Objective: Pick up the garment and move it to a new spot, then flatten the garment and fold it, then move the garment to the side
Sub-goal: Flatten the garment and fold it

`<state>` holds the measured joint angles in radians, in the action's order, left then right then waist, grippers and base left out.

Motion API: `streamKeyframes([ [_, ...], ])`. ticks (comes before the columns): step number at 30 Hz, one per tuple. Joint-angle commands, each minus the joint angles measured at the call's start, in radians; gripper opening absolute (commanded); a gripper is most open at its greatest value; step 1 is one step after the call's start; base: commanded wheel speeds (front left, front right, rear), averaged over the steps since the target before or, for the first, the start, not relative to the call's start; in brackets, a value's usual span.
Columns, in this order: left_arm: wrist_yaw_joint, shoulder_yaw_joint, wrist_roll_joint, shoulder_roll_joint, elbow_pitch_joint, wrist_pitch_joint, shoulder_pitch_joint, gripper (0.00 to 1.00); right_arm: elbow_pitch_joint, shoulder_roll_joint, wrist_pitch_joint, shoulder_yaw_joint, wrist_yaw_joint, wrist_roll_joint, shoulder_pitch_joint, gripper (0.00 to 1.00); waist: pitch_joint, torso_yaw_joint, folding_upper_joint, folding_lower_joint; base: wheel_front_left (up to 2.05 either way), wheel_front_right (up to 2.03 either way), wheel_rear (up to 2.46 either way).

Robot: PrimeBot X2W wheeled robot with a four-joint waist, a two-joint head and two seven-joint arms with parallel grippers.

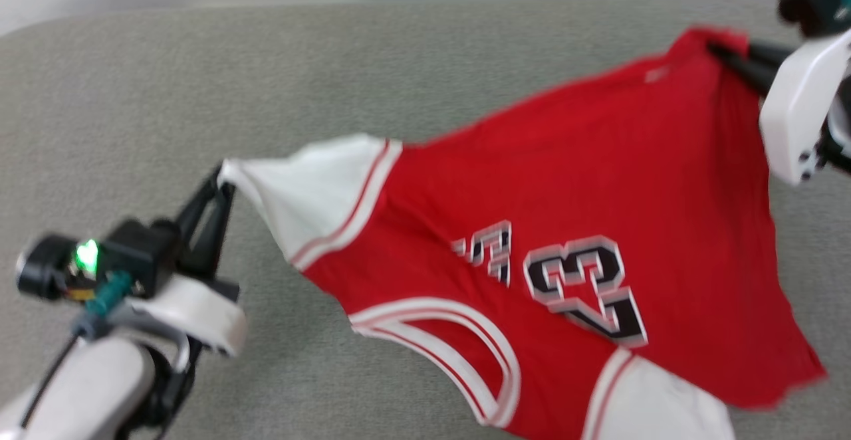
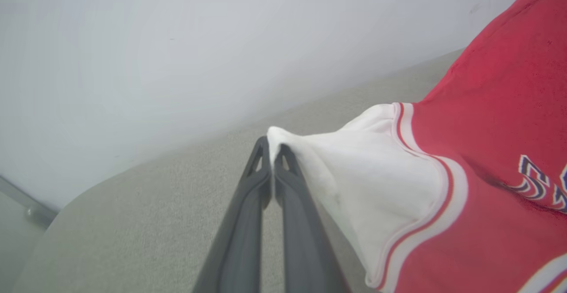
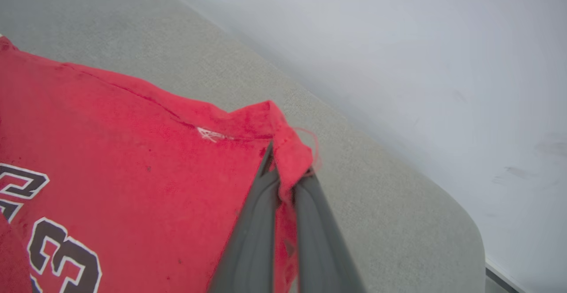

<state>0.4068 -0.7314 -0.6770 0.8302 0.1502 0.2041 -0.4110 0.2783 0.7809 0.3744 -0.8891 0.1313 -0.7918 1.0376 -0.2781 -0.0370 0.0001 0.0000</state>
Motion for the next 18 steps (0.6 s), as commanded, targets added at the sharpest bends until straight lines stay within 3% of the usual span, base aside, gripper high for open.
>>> streamKeyframes([
  [1,-0.014,0.015,0.012,0.013,0.006,-0.015,-0.058,0.00,0.016,-0.019,-0.042,0.030,-0.001,0.022,0.030,0.00,0.018,0.029,-0.0001,0.0000,0.00,0.00,0.00],
  [9,-0.092,0.082,0.048,0.025,-0.020,-0.090,-0.350,0.00,0.089,-0.112,-0.175,0.205,-0.001,0.163,0.128,0.00,-0.040,0.053,-0.0001,0.0000,0.00,0.00,0.00],
  [18,-0.203,0.116,0.101,-0.014,-0.114,-0.170,-0.722,0.00,0.131,-0.226,-0.180,0.360,-0.001,0.289,0.301,0.00,-0.148,0.068,-0.0001,0.0000,0.00,0.00,0.00],
])
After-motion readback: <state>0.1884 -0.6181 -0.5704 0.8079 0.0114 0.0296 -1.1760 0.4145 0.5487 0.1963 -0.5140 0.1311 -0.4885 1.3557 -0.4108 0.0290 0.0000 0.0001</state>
